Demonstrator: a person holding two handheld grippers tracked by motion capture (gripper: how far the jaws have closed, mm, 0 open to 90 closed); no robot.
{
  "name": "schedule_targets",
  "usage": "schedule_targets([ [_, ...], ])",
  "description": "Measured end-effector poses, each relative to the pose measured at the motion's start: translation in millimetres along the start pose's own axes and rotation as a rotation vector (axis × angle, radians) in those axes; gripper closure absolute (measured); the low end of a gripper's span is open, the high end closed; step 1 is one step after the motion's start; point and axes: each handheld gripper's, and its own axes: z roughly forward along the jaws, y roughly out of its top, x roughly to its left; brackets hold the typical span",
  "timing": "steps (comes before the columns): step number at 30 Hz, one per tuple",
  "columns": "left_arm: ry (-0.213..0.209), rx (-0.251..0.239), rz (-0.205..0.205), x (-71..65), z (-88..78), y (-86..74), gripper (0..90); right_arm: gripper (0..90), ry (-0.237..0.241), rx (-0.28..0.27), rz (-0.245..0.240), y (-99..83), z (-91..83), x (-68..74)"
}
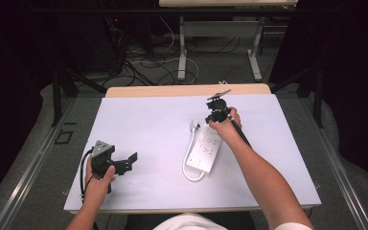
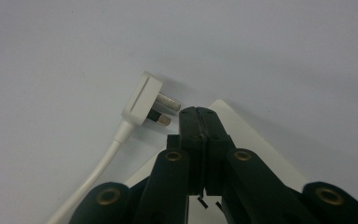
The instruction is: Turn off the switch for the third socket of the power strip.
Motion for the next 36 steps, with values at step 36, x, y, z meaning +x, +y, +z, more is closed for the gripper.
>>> schedule_targets([
  [36, 0.005, 0.002, 0.0, -0.2, 0.5, -0.8, 0.1, 90.0, -0.008, 0.063, 0.033, -4.2, 14.4, 3.5],
])
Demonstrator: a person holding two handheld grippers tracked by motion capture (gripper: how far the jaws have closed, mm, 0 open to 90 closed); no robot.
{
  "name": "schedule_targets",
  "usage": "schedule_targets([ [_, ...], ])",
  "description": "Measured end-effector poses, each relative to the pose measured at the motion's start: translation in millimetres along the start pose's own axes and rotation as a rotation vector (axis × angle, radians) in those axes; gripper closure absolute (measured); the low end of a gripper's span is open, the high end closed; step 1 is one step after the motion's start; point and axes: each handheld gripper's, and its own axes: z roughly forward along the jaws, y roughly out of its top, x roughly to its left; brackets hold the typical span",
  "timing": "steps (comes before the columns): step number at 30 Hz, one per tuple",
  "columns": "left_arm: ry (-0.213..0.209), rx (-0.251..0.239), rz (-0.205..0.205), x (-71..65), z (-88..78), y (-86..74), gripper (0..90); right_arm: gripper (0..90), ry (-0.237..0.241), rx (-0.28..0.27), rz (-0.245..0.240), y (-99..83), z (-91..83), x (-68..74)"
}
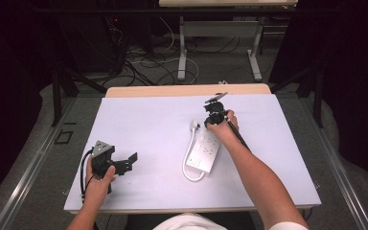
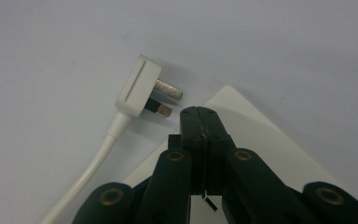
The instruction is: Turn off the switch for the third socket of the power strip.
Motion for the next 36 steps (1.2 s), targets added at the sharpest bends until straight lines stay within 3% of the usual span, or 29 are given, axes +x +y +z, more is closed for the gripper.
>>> schedule_targets([
  [6, 0.0, 0.001, 0.0, 0.0, 0.4, -0.1, 0.1, 90.0, -0.004, 0.012, 0.012, -0.1, -1.0, 1.1],
  [9, 0.0, 0.001, 0.0, -0.1, 0.2, -0.1, 0.1, 90.0, -0.001, -0.007, -0.017, -1.0, 0.0, -0.4],
  [12, 0.0, 0.001, 0.0, -0.3, 0.2, -0.1, 0.1, 90.0, -0.009, -0.008, 0.004, -1.3, 1.2, 1.1],
  [14, 0.001, 0.001, -0.001, -0.3, 0.0, -0.1, 0.1, 90.0, -0.015, -0.025, -0.024, -3.1, 2.6, -1.3],
  [15, 0.0, 0.0, -0.001, -0.3, 0.0, -0.1, 0.1, 90.0, -0.014, -0.015, 0.003, -2.5, 2.1, -0.5],
  [21, 0.002, 0.003, -0.003, 0.3, 0.4, -0.2, 0.1, 90.0, -0.016, -0.025, -0.019, -3.0, 2.6, -0.8],
  [25, 0.002, 0.002, -0.002, 0.2, 0.5, -0.2, 0.1, 90.0, -0.016, -0.004, 0.001, -2.2, 1.4, -0.6],
  [32, 0.002, 0.003, -0.002, 0.3, 0.5, -0.3, 0.1, 90.0, -0.013, -0.028, -0.032, -3.2, 2.4, -1.3],
  [36, 0.002, 0.005, -0.001, 0.5, 0.8, -0.5, 0.1, 90.0, -0.013, -0.013, -0.004, -2.0, 1.8, -0.9],
])
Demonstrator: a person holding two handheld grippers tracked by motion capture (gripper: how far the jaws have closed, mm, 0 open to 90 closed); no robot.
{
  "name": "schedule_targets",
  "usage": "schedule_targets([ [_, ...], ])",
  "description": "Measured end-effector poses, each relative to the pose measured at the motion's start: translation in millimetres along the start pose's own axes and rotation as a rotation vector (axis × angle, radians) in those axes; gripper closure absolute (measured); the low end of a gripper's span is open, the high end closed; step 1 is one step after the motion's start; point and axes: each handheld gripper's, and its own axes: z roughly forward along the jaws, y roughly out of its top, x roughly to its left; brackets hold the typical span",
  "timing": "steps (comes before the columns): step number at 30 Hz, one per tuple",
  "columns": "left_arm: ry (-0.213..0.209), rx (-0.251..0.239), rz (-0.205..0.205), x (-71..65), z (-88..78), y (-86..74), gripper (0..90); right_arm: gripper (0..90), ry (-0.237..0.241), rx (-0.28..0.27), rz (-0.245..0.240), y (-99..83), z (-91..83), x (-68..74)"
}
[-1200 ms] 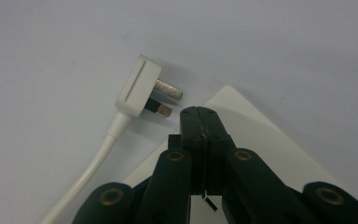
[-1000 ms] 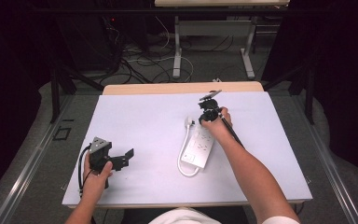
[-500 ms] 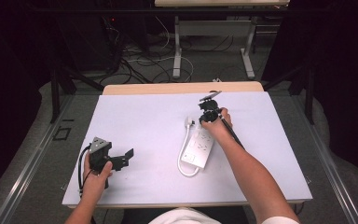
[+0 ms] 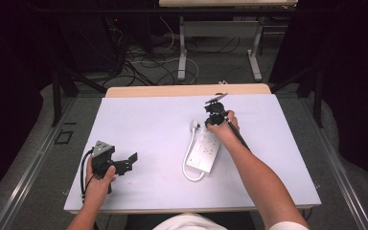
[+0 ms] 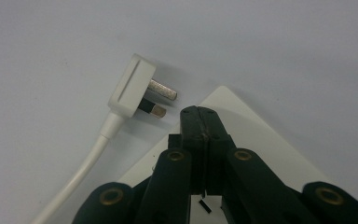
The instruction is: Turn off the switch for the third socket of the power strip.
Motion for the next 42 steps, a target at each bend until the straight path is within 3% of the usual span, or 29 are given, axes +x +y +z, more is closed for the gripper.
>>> schedule_targets([
  [5, 0.002, -0.003, -0.002, -0.4, 0.4, -0.2, 0.1, 90.0, 0.007, 0.005, -0.024, 0.0, -2.9, -1.2],
  [10, 0.001, -0.002, -0.002, -0.9, -0.1, 0.0, 0.1, 90.0, 0.01, -0.026, -0.007, 1.3, -6.4, -1.2],
  [14, 0.001, -0.002, -0.003, -1.0, 0.2, 0.0, 0.1, 89.9, 0.02, -0.046, -0.026, 2.0, -9.3, -4.6],
  [15, 0.001, -0.002, -0.003, -1.1, 0.2, 0.0, 0.1, 89.7, 0.02, -0.036, -0.012, 2.1, -10.7, -4.0],
  [17, 0.001, -0.003, -0.003, -1.2, 0.0, 0.1, 0.1, 89.4, 0.036, -0.063, -0.019, 2.4, -10.6, -5.5],
  [20, 0.002, -0.004, -0.003, -1.0, -0.4, 0.2, 0.1, 89.3, 0.032, -0.047, -0.023, 3.4, -14.0, -5.7],
  [22, 0.002, -0.005, -0.005, -1.0, -0.5, 0.2, 0.1, 89.3, 0.029, -0.069, -0.019, 3.4, -14.5, -5.2],
  [42, 0.005, -0.01, -0.011, -0.5, -1.1, 0.3, 0.1, 87.8, 0.067, -0.096, -0.085, 1.3, -27.0, 2.9],
])
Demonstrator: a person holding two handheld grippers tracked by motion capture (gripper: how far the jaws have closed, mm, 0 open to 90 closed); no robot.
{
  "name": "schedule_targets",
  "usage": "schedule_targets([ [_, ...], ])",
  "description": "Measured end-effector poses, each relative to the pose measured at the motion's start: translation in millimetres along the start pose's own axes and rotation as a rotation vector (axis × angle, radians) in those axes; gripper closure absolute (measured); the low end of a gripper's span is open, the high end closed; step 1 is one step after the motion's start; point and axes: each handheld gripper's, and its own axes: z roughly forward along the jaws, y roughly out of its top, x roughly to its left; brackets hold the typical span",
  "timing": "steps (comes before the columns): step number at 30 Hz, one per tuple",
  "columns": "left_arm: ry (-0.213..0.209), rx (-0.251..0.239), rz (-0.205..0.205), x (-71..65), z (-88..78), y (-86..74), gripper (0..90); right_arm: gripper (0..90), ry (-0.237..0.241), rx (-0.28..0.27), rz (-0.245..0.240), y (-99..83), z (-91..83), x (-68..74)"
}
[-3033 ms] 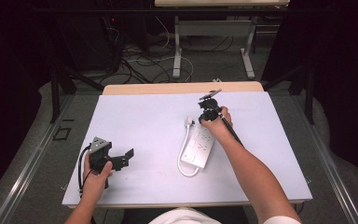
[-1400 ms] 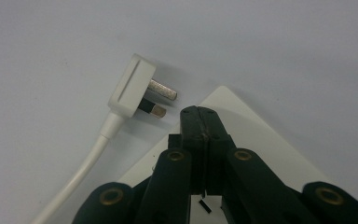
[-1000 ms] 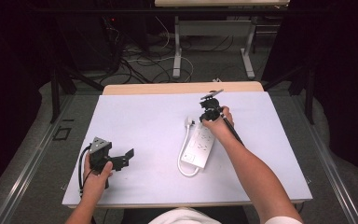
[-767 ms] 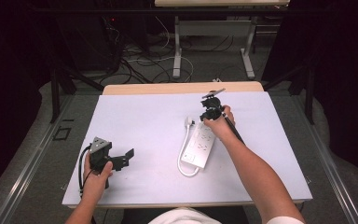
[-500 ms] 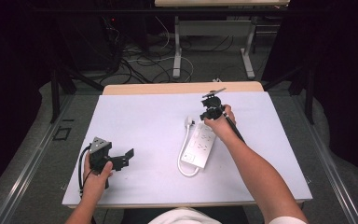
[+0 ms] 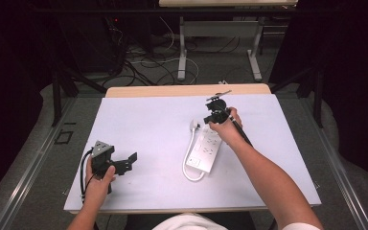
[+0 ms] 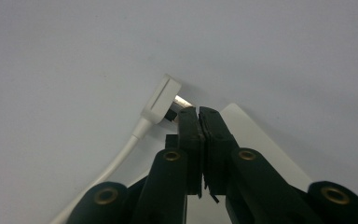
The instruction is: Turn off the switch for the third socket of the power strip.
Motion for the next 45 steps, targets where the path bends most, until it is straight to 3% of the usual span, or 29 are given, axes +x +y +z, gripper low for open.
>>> schedule_targets([
  [7, 0.0, 0.0, -0.001, -0.3, 0.1, -0.1, 0.1, 84.9, 0.001, -0.009, -0.026, -0.6, -5.9, 3.6],
  [21, 0.004, -0.004, -0.013, 0.2, -0.4, -0.3, 0.1, 68.5, 0.067, -0.049, -0.055, -2.1, -16.1, 13.3],
  [30, 0.007, -0.007, -0.014, 0.9, -0.6, 0.0, 0.1, 57.5, 0.086, -0.073, -0.103, -3.8, -23.1, 20.2],
  [33, 0.009, -0.006, -0.014, 1.4, -1.2, 0.2, 0.1, 54.0, 0.092, -0.08, -0.147, -5.3, -24.4, 22.9],
  [45, 0.012, -0.005, -0.017, 2.2, -0.1, 1.4, 0.1, 43.3, 0.099, -0.104, -0.191, -14.6, -29.3, 30.5],
])
